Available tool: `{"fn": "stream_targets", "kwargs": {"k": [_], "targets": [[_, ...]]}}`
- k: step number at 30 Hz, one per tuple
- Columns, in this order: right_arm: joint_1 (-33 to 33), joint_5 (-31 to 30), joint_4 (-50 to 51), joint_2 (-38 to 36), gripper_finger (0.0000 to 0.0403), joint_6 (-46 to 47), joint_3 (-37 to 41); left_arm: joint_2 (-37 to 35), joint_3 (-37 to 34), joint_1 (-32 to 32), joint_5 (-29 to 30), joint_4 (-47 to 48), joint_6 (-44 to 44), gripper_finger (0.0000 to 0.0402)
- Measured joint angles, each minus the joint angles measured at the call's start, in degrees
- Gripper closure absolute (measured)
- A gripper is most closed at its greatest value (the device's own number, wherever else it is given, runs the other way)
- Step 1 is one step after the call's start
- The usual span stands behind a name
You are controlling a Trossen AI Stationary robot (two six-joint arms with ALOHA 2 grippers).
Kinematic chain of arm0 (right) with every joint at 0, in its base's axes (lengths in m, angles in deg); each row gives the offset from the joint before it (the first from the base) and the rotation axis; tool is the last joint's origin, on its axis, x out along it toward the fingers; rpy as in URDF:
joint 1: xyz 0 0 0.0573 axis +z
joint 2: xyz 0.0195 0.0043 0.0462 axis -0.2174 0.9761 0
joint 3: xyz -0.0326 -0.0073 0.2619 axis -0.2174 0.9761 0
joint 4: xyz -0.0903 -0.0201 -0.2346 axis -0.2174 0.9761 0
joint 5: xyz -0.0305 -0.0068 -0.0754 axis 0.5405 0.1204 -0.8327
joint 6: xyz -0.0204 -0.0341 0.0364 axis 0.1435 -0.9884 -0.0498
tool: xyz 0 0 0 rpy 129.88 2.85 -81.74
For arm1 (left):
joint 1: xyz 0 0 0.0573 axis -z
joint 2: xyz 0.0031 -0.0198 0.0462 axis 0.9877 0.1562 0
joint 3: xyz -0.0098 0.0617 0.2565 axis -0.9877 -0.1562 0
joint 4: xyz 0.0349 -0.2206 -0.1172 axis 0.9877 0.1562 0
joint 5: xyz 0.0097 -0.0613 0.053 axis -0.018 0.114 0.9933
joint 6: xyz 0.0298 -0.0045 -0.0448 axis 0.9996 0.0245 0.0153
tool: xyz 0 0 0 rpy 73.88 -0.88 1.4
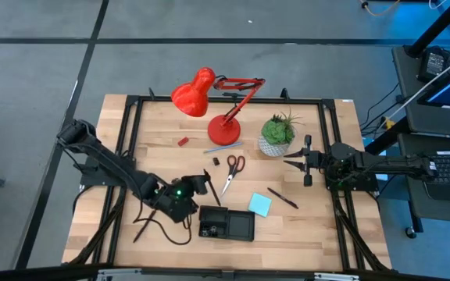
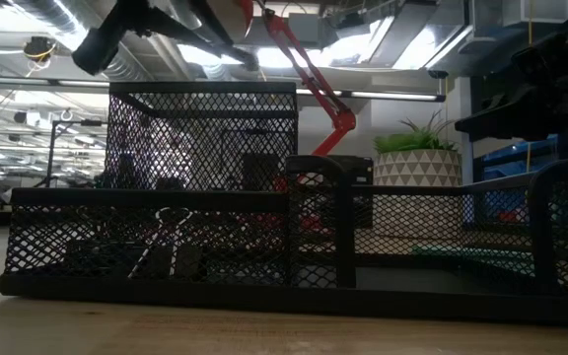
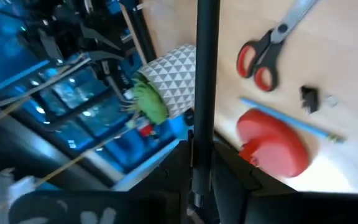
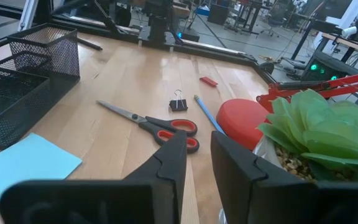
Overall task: Pick and place office supplies into organizer
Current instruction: Put the top left black pen into the black desk organizer
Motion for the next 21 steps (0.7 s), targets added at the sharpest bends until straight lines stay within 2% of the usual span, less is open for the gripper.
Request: {"fn": "stream_targets", "kwargs": {"k": [7,12,21], "targets": [[-0.01,0.0,0.0,0.01,0.0324,0.02,0.0,4.0,0.02,1.17,3.03,-5.89,10.82,0.0355],[0.0,-0.02,0.0,0.01,0.0324,0.2,0.0,5.55,0.02,1.92,3.57,-9.41,14.11,0.0355],[-0.01,-0.02,0.0,0.0,0.0324,0.24,0.0,7.47,0.02,3.05,3.85,-10.13,18.36,0.0355]]}}
